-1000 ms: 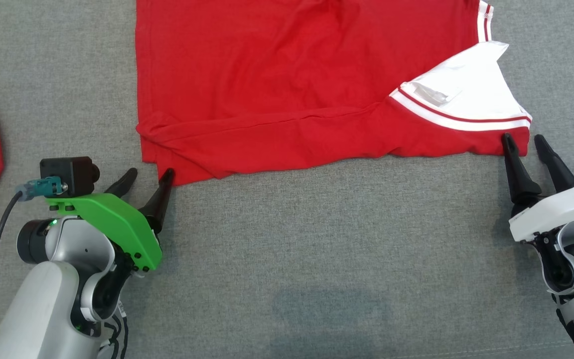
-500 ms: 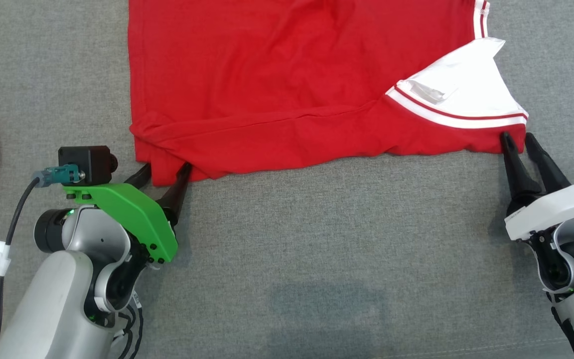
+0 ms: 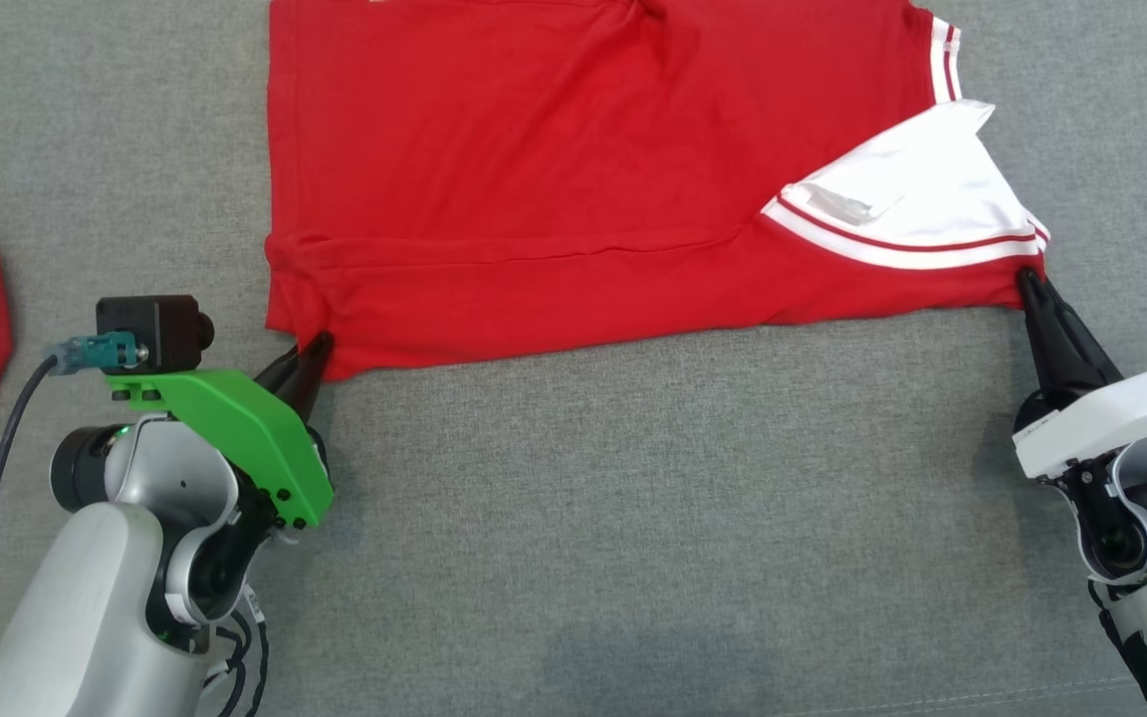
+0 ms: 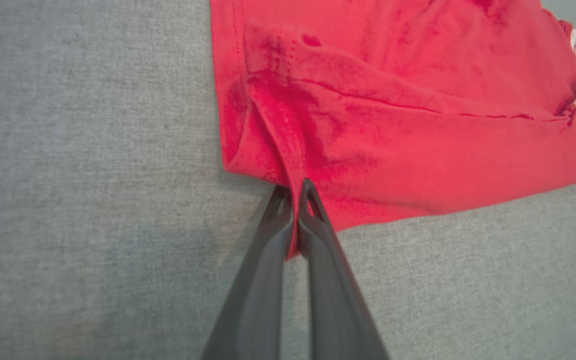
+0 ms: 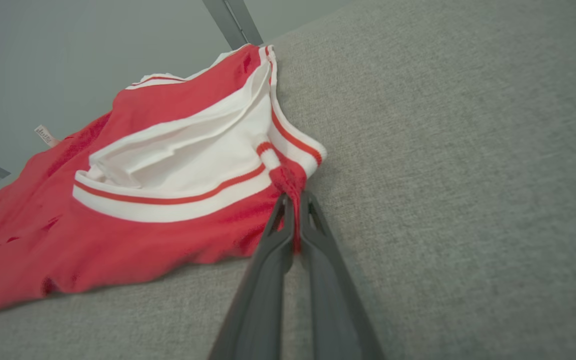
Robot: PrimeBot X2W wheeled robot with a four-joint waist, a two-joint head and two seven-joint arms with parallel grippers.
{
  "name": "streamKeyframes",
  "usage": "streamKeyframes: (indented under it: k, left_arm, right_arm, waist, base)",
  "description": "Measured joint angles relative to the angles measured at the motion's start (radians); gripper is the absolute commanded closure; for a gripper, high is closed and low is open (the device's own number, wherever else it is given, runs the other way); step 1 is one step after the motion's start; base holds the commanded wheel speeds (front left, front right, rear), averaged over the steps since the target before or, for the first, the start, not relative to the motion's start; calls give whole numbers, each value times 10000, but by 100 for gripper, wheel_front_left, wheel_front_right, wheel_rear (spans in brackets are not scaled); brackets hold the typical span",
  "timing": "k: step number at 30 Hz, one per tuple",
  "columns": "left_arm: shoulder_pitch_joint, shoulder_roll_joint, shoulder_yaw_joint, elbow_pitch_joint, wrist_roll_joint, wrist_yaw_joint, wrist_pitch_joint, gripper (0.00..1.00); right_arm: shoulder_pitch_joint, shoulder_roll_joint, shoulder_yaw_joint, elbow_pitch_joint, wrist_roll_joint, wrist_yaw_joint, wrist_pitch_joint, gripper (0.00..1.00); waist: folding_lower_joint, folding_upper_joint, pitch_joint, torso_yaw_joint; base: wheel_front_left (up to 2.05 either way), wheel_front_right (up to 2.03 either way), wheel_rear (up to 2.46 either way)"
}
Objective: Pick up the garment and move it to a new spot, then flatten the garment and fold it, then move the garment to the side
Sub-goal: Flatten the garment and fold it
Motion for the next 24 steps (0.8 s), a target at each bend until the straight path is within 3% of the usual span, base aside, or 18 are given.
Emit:
streamKeyframes:
  k: [12,24]
  left_arm:
    - [844,341,148,-205,-378,-88,276,100]
    - [2339,805,174,-1243,-715,-132,713,100]
  right_arm:
    - [660,-188,6,-128,280,161,4,100]
    - [2365,-403,-416,-1116,790,163,33,100]
  waist:
    - [0,0,-812,36]
    - [-1,0,-1432,-22]
  base:
    - [0,0,0]
    - [0,0,0]
